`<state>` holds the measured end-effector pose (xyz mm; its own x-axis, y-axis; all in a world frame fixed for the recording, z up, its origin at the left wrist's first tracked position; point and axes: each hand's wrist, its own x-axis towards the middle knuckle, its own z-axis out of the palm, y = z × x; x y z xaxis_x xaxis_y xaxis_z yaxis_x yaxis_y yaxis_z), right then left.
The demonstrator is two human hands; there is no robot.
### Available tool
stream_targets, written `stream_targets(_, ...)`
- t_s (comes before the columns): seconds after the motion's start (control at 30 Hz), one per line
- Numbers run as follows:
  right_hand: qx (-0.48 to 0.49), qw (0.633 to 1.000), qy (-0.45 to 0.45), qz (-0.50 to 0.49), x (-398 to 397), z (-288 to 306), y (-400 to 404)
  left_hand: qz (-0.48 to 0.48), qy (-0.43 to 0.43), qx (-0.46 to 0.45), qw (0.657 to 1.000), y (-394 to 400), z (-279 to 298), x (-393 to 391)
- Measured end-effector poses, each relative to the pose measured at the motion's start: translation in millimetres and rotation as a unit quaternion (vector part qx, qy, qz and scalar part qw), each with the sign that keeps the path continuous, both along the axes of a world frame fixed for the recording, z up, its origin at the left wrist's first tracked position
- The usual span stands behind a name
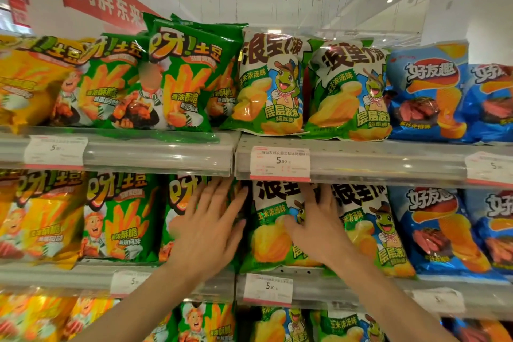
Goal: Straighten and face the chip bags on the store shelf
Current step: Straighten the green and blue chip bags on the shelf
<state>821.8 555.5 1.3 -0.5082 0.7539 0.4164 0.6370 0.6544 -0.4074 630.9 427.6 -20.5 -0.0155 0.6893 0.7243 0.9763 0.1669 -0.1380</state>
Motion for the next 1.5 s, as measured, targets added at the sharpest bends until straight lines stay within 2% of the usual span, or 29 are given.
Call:
stream_targets(0.07, 0.104, 0.993, -0.04, -0.03, -10, -9, -8, 0.041, -0.007, -0.005, 0.999, -2, -4, -12)
stream_targets(0.17, 0.151, 0.985, -0.081, -0.021, -30, -18, -14, 0.059, 0.002, -0.022, 0.998, 0, -10, -21)
stream_targets(0.33, 0.145, 0.982, -0.111, -0.055, -48, -31, -21, 0.061, 0.007, -0.021, 0.998, 4, -15, -24)
stream_targets(0.63, 0.148, 0.98, -0.095, -0.094, -63, -38, -26, 0.046, 0.0, -0.003, 0.999, 5, -17, -27)
stream_targets(0.77, 0.162, 0.982, -0.065, -0.073, -50, -38, -27, 0.024, -0.017, 0.019, 0.999, 2, -15, -22)
stream_targets(0.97, 0.194, 0.979, -0.018, -0.059, 19, -21, -5, -0.096, -0.063, 0.035, 0.993, 6, -8, 28)
stream_targets(1.07, 0.171, 0.982, -0.001, -0.077, 66, -9, 18, -0.159, -0.108, -0.011, 0.981, 17, -4, 70)
stream_targets(1.17, 0.103, 0.993, -0.014, -0.056, 113, -3, 45, -0.173, -0.175, -0.071, 0.967, 37, 0, 113)
stream_targets(1.3, 0.003, 1.0, -0.007, 0.028, 155, -3, 73, -0.17, -0.345, -0.159, 0.909, 72, 8, 157)
stream_targets(1.5, -0.139, 0.981, 0.016, 0.136, 163, -6, 100, -0.137, -0.473, -0.176, 0.852, 122, 10, 169)
